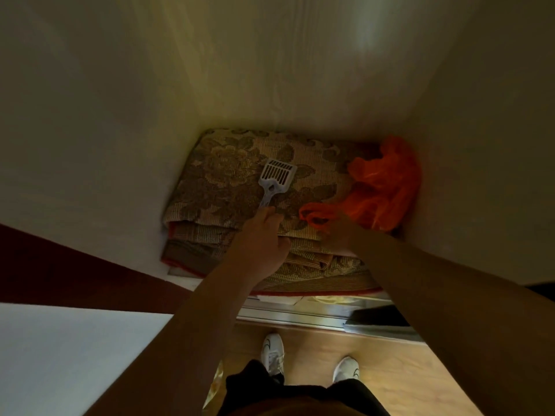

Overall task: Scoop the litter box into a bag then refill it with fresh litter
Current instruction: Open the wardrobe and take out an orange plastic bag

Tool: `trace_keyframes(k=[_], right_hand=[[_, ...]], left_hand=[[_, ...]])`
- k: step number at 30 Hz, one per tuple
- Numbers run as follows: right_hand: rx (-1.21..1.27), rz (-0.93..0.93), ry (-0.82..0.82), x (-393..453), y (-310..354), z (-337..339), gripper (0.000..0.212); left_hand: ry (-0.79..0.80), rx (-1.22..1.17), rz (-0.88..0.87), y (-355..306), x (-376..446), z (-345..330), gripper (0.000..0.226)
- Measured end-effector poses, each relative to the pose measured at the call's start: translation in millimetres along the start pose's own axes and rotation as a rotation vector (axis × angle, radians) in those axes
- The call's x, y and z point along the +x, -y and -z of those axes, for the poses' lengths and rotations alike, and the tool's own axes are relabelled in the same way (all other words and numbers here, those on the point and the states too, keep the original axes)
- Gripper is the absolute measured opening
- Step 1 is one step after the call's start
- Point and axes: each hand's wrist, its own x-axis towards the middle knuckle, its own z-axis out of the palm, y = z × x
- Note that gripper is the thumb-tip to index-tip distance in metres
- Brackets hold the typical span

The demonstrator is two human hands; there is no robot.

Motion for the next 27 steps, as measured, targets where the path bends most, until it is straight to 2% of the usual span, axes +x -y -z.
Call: trace_keyframes(k=[4,7,11,15,18,20,25,27], right_hand=[[0.041,0.064,-0.050,-19,19,11,0.061],[0.130,0.128,-0.160,-44,42,29,0.044],[0.335,0.115,-0.336,-80,57,45,0.025],[0.388,0.205,-0.368,-108,70,64,0.034],[0.424,0.251,-0.413,-120,82,74,0.041],[0.435,0.265,-0.463,-121,82,74,0.041],[0.376,0.252,-0.510,-126,69,71,0.051],[0.299,0.228,-0.591,-129,63,70,0.059]], left_hand=[[-0.010,-0.054,-0.023,1,-5,-2,0.066],[-0.006,-0.111,-0.031,0,-2,2,0.072],[0.004,-0.237,-0.098,-13,8,8,0.080],[0.039,-0.305,-0.157,-40,14,17,0.096],[0.009,-0.426,-0.297,-62,16,19,0.103],[0.004,-0.542,-0.359,-71,19,19,0.093],[-0.034,-0.728,-0.124,-80,24,27,0.045],[-0.058,-0.795,-0.097,-82,25,35,0.038]])
